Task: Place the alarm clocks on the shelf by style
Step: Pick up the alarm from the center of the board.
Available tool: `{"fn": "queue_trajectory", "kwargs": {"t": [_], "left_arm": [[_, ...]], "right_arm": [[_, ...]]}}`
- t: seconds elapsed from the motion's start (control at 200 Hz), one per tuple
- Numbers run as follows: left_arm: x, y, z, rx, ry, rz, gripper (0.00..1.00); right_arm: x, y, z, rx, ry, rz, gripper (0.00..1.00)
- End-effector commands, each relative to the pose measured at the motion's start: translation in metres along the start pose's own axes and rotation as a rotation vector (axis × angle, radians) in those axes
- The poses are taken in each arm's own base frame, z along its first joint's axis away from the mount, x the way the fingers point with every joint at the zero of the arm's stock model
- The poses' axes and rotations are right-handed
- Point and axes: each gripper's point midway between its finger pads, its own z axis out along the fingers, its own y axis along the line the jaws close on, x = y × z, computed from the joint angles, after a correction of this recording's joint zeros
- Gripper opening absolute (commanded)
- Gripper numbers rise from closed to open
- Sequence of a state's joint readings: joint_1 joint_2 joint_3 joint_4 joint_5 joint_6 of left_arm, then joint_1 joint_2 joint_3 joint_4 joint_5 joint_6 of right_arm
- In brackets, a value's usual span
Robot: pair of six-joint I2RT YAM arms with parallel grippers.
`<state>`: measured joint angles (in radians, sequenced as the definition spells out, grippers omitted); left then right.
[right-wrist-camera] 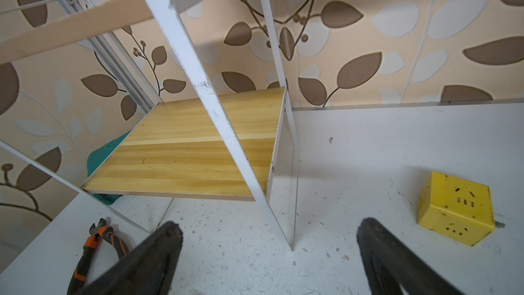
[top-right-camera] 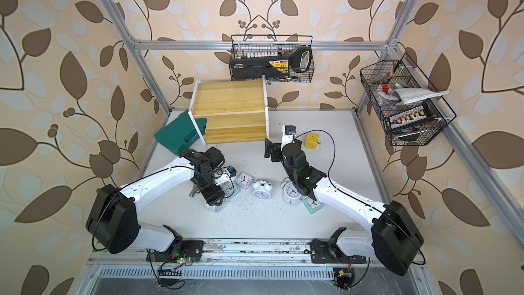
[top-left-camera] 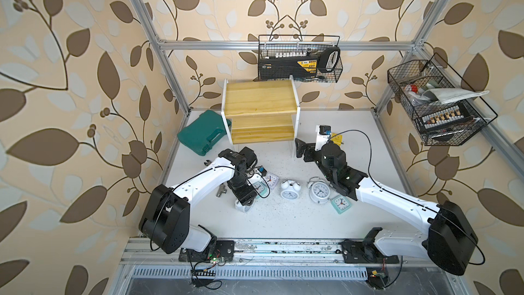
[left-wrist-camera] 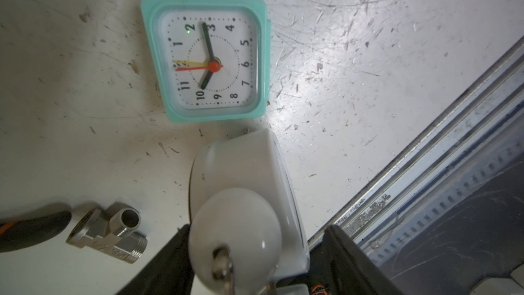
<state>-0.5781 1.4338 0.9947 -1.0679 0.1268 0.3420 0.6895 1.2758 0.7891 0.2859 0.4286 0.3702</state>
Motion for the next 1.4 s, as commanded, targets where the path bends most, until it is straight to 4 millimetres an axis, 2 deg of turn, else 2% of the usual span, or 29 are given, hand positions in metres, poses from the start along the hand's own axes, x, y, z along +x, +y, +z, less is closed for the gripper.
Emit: {"fn": "queue_trajectory", "kwargs": {"t": [0.0,0.125,0.345,0.5,0.58,0.605,0.82,1.095,1.26,1.395], "left_arm": [[0.005,0.000,0.003,-0.016,0.027,0.011,0.71],[0.007,0.002,0.005,-0.034,0.034,0.017,0.66],[0.006,0.003,0.005,-0.043,0.033,0.024,0.46],[0.002,0.001,-0.003,-0.043,-0.003,0.034,0.38],[-0.003,-0.001,-0.011,-0.043,-0.036,0.046,0.35],[-0.004,-0.001,-0.013,-0.044,-0.047,0.047,0.34],[-0.022,-0.002,-0.037,-0.041,-0.131,0.069,0.29],[-0.056,0.008,-0.091,0.022,-0.300,0.022,0.27],[-0.069,0.020,-0.112,0.036,-0.355,-0.033,0.27],[-0.075,0.018,-0.122,0.056,-0.391,-0.036,0.27]], "right_arm": [[0.005,0.004,-0.003,-0.026,0.014,0.000,0.99],[0.004,0.008,-0.004,-0.048,0.018,0.002,0.99],[0.008,0.023,-0.005,-0.114,0.081,-0.019,0.99],[0.011,0.032,-0.010,-0.157,0.124,-0.019,0.99],[0.012,0.035,-0.013,-0.181,0.132,-0.012,0.99],[0.016,0.045,-0.018,-0.215,0.142,-0.016,0.99],[0.031,0.073,-0.037,-0.282,0.166,-0.076,0.99],[0.052,0.097,-0.055,-0.321,0.151,-0.131,0.99],[0.064,0.125,-0.069,-0.425,0.138,-0.142,0.99],[0.077,0.150,-0.077,-0.499,0.128,-0.178,0.99]]}}
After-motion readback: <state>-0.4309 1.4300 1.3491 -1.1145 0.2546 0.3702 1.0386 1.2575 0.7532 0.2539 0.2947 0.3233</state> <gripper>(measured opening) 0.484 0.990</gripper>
